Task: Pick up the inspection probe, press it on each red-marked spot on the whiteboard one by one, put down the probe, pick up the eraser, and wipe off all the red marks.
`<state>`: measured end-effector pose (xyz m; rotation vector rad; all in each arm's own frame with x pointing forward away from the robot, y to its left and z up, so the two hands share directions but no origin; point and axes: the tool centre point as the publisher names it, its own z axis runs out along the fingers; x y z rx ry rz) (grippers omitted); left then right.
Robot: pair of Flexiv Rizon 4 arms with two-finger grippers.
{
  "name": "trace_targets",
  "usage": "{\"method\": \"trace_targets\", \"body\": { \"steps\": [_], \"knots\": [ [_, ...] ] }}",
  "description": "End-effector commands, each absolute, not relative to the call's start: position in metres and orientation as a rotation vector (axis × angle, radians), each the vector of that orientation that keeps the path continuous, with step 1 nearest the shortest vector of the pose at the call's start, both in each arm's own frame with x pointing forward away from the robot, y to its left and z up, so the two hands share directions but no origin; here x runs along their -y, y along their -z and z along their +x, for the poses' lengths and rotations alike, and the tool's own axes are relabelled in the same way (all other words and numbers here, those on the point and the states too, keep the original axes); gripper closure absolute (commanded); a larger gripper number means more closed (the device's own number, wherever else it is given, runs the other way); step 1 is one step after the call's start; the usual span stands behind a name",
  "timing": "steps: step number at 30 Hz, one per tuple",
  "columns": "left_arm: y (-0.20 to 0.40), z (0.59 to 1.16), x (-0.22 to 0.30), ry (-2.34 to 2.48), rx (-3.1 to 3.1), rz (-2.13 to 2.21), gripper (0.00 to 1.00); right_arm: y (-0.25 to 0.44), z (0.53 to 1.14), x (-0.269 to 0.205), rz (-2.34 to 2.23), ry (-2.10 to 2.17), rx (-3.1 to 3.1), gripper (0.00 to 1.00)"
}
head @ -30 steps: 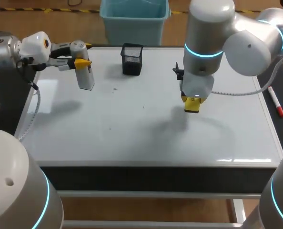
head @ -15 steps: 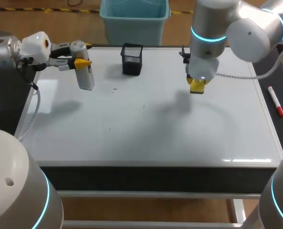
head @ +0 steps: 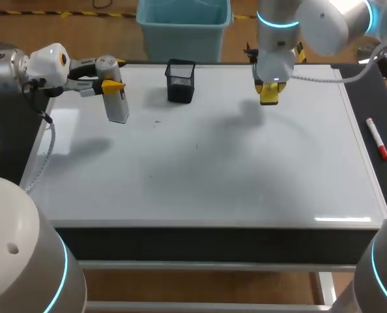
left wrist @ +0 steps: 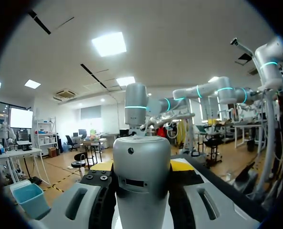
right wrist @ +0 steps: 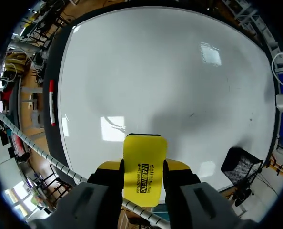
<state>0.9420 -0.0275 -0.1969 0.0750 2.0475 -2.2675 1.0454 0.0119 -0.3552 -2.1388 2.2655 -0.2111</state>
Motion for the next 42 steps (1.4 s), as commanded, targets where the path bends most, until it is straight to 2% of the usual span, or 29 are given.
{"method": "trace_targets", "body": {
  "steps": [1,24,42],
  "knots": [
    [0.196,0.942,0.028,2.267,-2.045,0.076,1.0,0.366,1.086,-0.014,-2.196,0.092,-2.31,1.0],
    [0.196,0.942,0.028,2.267,-2.045,0.076,1.0,0.398,1.119,-0.011,-2.206,0.011,-2.322,1.0],
    [0.196,0.942,0.028,2.267,-2.045,0.076,1.0,0.416,1.114,-0.019,-2.225,-0.011,-2.304,1.0]
  ]
}}
